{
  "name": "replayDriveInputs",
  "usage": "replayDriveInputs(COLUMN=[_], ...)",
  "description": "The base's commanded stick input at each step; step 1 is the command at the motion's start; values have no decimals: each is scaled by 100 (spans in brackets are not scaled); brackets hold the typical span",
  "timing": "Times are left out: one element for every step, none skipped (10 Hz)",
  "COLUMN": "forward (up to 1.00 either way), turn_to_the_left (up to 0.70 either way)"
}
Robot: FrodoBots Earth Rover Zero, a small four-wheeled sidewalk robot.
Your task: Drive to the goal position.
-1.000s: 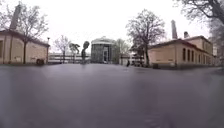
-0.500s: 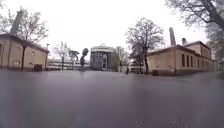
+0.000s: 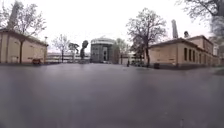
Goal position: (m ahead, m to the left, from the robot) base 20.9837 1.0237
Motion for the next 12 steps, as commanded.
replayDriveInputs(forward=[100,100,100,100,100,100,100,100,100,100,100,100], turn_to_the_left=[0,0,0,0,0,0,0,0,3,34,40,34])
